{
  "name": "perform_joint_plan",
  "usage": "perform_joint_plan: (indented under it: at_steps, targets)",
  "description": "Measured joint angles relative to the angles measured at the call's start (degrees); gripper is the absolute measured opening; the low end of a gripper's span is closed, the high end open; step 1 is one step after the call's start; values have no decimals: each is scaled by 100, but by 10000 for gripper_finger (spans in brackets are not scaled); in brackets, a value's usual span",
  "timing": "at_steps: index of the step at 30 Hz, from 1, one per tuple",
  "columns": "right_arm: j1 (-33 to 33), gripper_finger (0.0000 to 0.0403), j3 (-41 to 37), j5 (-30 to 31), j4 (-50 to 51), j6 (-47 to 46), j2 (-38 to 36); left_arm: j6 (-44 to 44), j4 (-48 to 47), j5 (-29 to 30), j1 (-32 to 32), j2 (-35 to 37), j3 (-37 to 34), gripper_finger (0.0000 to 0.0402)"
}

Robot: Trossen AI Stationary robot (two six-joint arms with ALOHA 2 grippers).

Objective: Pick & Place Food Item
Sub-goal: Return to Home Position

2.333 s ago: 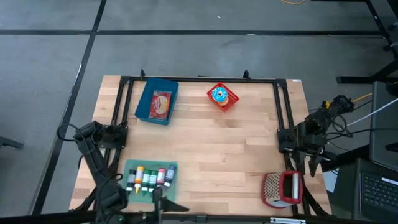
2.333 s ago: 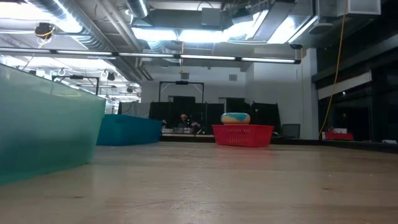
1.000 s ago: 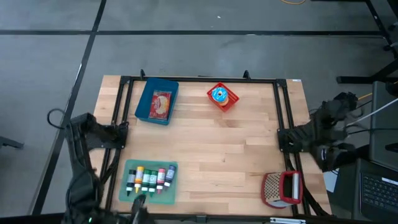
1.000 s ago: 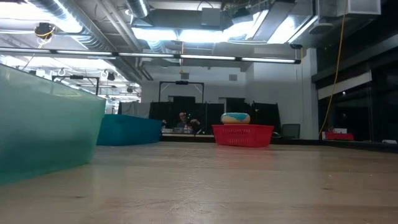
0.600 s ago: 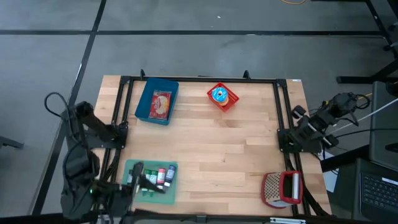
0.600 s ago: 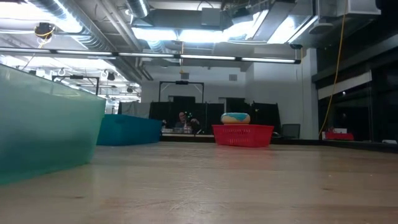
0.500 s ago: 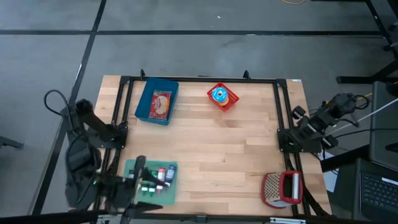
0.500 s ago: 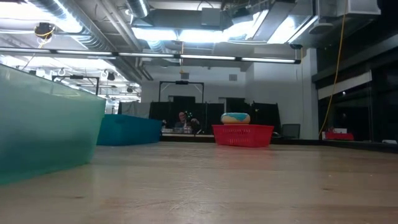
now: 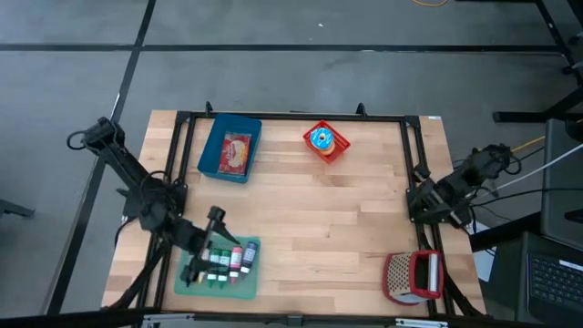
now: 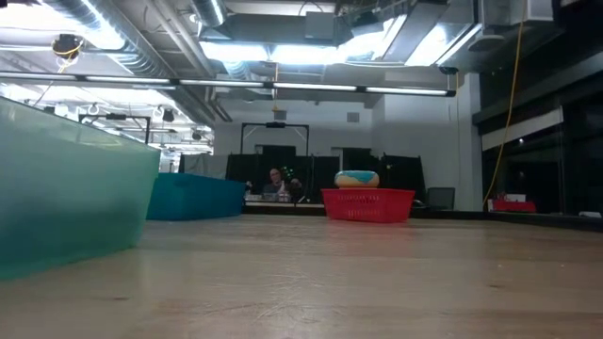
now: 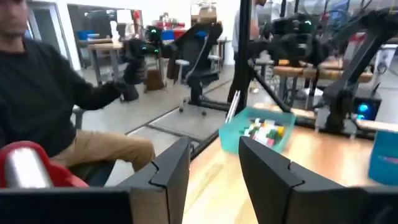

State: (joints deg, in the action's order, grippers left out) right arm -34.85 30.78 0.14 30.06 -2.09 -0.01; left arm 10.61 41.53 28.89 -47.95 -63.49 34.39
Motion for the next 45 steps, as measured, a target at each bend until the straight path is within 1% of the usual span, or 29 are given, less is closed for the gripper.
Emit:
perform_joint_plan:
  at_steps: [2,4,7,10,13,17,18,20,24,27,29,32,34,36,37,39,41,43,45]
  targets:
    - [0,142,-213,-81,-251,82,2,53,1009,69,-93,176,-885,267]
    - [0,142,-401,-229,-694,170,-2,120,1726,236,-216,231,-1542,267]
    - [-1,142,-792,-294,-1071,99,-1,155,2378,694,-391,252,-2114,267]
    - [-2,142,-1287,-273,-1640,-36,-2,16,2389,1021,-520,250,-2492,267]
    - [0,142,-1774,-239,-2162,-51,-2,-184,2430,1157,-612,250,-2822,267]
    - [0,142,-2138,-47,-2461,-183,-2,-689,2457,999,-629,250,-3308,267]
    - [0,142,-2171,-53,-2436,-189,-2,-871,2406,1019,-630,242,-3398,267]
    - [2,142,-2185,-52,-2367,-180,-2,-1054,2016,1100,-630,244,-3395,267]
    - [1,142,-2198,-19,-1987,-175,-2,-1093,1700,1103,-633,279,-3395,267]
    - [2,142,-2200,198,-1630,-175,-2,-1050,1619,1061,-633,281,-3395,267]
    - [2,142,-2200,212,-1644,-174,-2,-1216,1390,1058,-633,281,-3395,267]
    - [2,142,-2198,-179,-2036,78,-2,-1550,1177,1061,-633,302,-3395,267]
    - [0,142,-2196,-395,-2185,263,-2,-1577,1181,1141,-633,443,-3395,267]
    - [0,142,-2188,-376,-2265,269,-2,-1195,1447,1134,-634,802,-3395,267]
    - [2,142,-2168,-368,-2279,269,-2,-854,1581,981,-637,1057,-3395,267]
    - [2,142,-2134,-361,-2280,266,-2,-314,1445,753,-686,1711,-3392,267]
    - [2,142,-2118,-361,-2302,194,-2,-241,667,1005,-785,2574,-3392,267]
    - [2,142,-2104,-366,-2331,84,-2,-442,-371,1343,-922,3522,-3392,267]
    - [2,142,-2104,-363,-2331,50,-2,-605,-1279,1413,-1049,4486,-3391,267]
